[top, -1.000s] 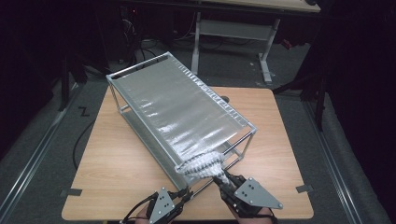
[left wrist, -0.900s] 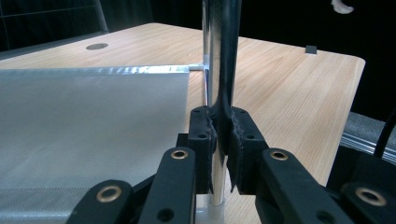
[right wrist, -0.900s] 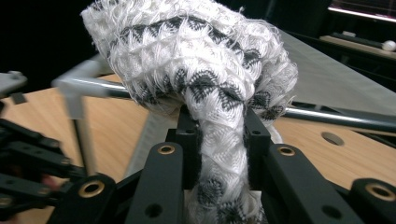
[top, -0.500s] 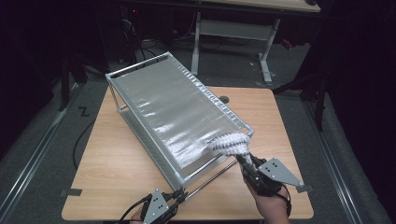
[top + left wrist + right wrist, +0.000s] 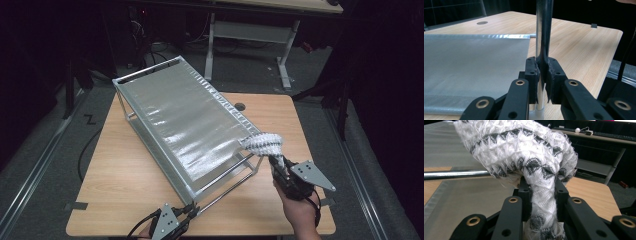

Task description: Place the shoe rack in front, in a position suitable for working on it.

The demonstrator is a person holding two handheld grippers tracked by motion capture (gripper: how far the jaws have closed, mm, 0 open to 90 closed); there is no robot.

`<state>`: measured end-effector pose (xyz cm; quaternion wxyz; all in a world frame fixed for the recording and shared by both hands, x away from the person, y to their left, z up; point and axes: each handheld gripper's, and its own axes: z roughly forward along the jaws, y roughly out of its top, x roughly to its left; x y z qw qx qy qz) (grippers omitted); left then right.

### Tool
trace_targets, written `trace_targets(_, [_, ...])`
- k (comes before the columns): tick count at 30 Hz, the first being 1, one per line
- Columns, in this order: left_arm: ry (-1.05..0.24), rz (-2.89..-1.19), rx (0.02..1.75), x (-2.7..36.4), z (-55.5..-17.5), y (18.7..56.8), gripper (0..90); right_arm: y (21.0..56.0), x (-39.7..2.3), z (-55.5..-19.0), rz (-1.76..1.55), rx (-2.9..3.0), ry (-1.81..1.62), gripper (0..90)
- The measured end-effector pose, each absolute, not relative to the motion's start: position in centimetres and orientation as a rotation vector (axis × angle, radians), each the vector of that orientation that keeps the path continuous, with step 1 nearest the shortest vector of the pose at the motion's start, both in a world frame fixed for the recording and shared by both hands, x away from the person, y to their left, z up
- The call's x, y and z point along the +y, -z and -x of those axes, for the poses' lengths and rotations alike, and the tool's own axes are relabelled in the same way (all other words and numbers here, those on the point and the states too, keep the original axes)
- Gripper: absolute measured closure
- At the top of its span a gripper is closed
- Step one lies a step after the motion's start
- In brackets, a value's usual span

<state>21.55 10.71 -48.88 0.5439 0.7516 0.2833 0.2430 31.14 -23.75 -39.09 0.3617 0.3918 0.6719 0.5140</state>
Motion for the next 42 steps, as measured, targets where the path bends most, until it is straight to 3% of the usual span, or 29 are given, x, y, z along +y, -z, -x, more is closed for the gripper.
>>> trace_targets(25, [-0.555,-1.792,0.655,10.5,-22.1,48.8,80.6,45.4,-20.9,-32.8,-1.047,2.07,-1.161,75.9])
trace_targets(42, [-0.551,-1.788,0.658,10.6,-22.1,48.8,80.7,41.1,-22.9,-31.8,-1.031,1.792,-1.291,74.8])
